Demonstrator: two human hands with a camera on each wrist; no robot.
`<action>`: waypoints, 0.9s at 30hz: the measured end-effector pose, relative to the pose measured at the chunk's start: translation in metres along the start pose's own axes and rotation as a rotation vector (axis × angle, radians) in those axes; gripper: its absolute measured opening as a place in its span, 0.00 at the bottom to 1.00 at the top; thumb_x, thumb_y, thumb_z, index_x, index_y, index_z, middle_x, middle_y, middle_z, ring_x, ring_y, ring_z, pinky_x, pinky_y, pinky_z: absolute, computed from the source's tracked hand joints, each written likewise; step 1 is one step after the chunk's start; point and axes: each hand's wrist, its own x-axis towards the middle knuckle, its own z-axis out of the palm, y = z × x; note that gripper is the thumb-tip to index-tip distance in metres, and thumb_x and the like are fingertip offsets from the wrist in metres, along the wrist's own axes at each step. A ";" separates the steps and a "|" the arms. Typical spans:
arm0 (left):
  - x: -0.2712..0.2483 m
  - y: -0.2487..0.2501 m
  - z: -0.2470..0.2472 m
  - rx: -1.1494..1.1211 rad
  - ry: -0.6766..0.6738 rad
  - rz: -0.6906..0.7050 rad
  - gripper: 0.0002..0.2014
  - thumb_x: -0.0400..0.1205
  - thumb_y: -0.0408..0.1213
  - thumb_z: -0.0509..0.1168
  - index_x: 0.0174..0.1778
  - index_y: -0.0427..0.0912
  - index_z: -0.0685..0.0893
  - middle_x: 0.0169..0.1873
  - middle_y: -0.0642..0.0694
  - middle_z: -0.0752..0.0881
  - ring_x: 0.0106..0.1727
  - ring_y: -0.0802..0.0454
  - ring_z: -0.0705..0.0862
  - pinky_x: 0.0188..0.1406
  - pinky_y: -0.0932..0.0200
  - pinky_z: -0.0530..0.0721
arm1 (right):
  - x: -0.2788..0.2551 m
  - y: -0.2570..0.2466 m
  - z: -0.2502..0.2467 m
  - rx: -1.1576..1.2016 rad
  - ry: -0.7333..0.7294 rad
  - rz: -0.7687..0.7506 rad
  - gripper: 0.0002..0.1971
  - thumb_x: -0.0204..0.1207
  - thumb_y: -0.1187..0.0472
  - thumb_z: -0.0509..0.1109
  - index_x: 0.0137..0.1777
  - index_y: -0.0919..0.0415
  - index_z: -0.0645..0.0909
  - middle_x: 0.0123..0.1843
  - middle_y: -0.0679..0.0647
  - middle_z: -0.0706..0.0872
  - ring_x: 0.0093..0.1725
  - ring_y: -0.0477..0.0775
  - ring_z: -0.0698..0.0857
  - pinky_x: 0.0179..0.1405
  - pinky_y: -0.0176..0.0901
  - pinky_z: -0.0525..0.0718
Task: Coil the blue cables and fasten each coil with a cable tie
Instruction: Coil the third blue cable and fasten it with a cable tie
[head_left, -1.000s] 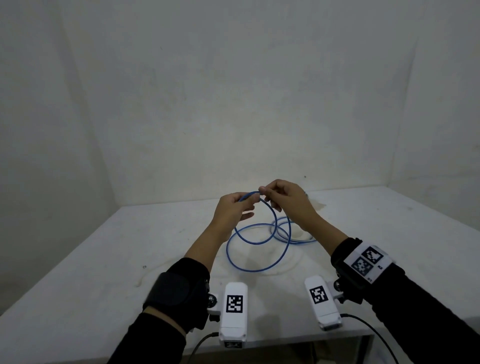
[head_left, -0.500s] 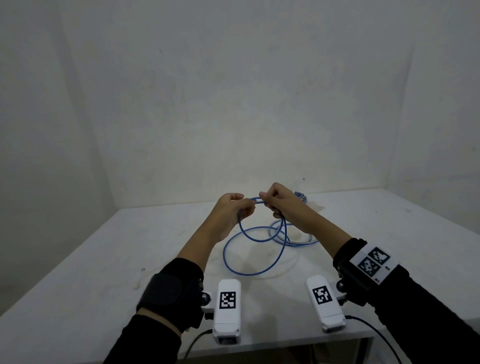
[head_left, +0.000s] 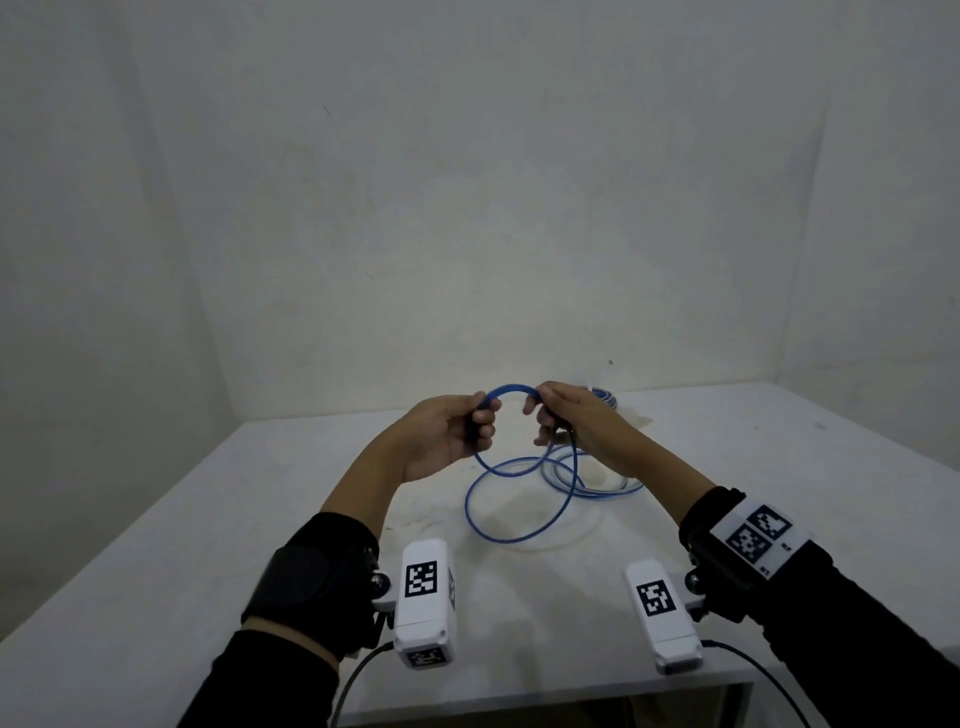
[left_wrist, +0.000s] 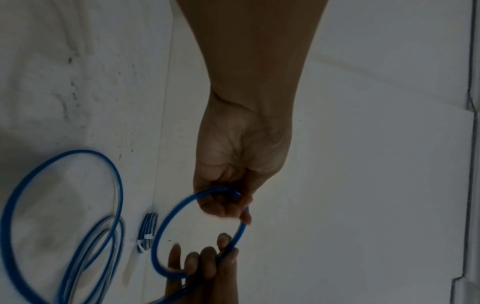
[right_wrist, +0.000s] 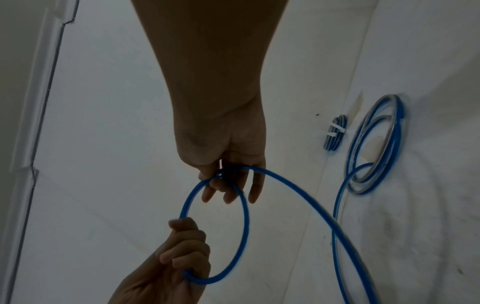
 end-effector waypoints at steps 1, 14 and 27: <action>-0.002 0.001 0.001 -0.003 -0.032 -0.034 0.13 0.87 0.37 0.53 0.53 0.35 0.81 0.26 0.49 0.73 0.30 0.53 0.76 0.40 0.59 0.79 | 0.000 0.000 0.001 -0.012 0.014 -0.009 0.17 0.89 0.54 0.52 0.49 0.62 0.79 0.33 0.50 0.70 0.33 0.48 0.75 0.38 0.36 0.81; 0.004 0.018 0.006 -0.294 -0.018 0.139 0.12 0.87 0.35 0.50 0.41 0.39 0.75 0.21 0.54 0.67 0.16 0.60 0.61 0.17 0.69 0.59 | 0.002 -0.006 0.015 0.160 0.029 0.035 0.23 0.85 0.46 0.57 0.62 0.66 0.80 0.37 0.55 0.81 0.37 0.52 0.83 0.43 0.46 0.84; 0.016 0.040 -0.012 -0.523 0.333 0.685 0.14 0.89 0.39 0.49 0.40 0.45 0.74 0.21 0.53 0.74 0.20 0.58 0.68 0.24 0.66 0.73 | -0.008 0.016 0.030 0.040 0.021 0.181 0.18 0.79 0.68 0.70 0.65 0.61 0.70 0.51 0.64 0.83 0.42 0.56 0.89 0.49 0.55 0.91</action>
